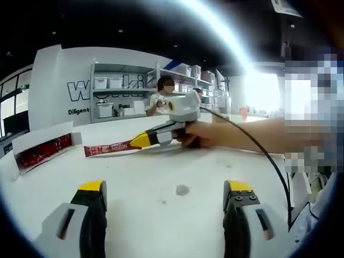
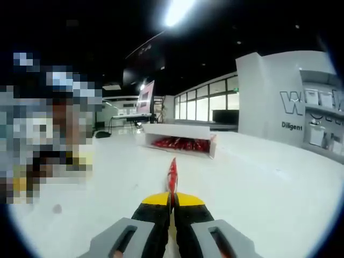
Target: Tear open the coffee pouch, take out the coffee, and pour the coffee from the pouch into the cup
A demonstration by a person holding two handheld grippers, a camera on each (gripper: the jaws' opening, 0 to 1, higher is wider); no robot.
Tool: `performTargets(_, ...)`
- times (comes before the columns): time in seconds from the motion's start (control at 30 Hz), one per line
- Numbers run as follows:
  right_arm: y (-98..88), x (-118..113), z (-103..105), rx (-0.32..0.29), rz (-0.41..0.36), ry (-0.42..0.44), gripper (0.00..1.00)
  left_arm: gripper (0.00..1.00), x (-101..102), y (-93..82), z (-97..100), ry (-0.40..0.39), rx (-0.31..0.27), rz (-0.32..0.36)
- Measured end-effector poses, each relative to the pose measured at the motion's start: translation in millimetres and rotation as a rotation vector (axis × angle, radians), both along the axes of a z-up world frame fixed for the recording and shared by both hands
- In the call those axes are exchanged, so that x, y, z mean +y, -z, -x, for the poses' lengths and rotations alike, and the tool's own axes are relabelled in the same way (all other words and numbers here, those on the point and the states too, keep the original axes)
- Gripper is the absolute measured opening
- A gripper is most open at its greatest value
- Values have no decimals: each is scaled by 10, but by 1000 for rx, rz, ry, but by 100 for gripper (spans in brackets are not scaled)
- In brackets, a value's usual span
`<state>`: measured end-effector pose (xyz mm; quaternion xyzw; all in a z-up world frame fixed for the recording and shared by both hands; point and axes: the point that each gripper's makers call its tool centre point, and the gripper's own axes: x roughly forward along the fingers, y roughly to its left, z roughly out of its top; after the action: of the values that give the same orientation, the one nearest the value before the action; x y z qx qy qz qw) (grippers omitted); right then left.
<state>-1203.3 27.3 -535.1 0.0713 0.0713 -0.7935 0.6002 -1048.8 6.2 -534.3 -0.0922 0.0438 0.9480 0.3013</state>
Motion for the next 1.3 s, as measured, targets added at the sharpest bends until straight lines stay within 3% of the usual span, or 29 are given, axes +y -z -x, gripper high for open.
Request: performTargets(1.3,-8,113,-70,0,9,12,4,90,17,10,-9,10,1,-1)
